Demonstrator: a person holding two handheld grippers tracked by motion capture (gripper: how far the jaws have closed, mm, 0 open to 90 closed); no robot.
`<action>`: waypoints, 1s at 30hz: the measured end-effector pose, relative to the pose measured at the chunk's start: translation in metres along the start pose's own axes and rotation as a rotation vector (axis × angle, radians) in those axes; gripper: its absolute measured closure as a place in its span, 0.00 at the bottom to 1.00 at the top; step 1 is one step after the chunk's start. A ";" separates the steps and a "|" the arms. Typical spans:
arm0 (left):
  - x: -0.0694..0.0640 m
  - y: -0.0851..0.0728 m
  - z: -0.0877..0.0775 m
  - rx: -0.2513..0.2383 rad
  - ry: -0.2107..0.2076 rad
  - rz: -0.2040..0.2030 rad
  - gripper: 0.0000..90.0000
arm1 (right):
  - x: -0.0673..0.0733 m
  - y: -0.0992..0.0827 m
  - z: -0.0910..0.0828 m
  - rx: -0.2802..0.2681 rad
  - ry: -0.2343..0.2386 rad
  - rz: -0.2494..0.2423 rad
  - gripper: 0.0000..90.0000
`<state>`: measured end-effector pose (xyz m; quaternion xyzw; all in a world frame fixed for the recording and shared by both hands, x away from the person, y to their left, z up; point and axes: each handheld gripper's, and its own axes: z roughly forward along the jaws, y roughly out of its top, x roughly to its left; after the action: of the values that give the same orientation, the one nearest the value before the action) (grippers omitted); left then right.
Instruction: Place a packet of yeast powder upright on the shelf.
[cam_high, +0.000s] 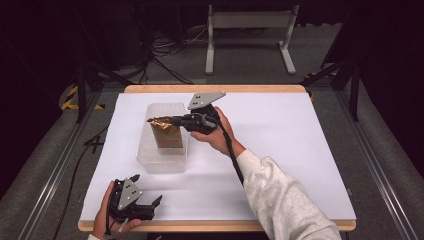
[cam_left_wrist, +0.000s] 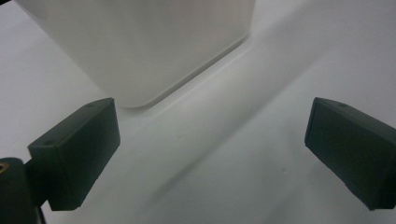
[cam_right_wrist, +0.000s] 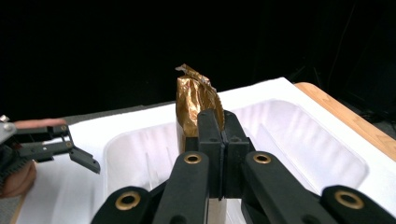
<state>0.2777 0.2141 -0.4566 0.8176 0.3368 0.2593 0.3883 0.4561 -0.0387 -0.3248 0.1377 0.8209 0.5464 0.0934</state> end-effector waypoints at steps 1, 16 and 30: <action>0.000 0.000 0.000 0.000 0.002 0.005 0.05 | -0.001 0.000 -0.001 0.005 -0.002 -0.001 0.99; 0.000 0.000 0.001 0.006 -0.006 -0.001 0.05 | -0.003 -0.004 -0.008 0.057 -0.035 -0.018 0.96; 0.000 0.000 0.001 0.010 -0.003 0.004 0.05 | -0.003 -0.003 -0.014 0.075 -0.054 -0.030 0.92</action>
<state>0.2781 0.2132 -0.4570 0.8207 0.3358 0.2570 0.3843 0.4544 -0.0531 -0.3226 0.1434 0.8400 0.5098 0.1183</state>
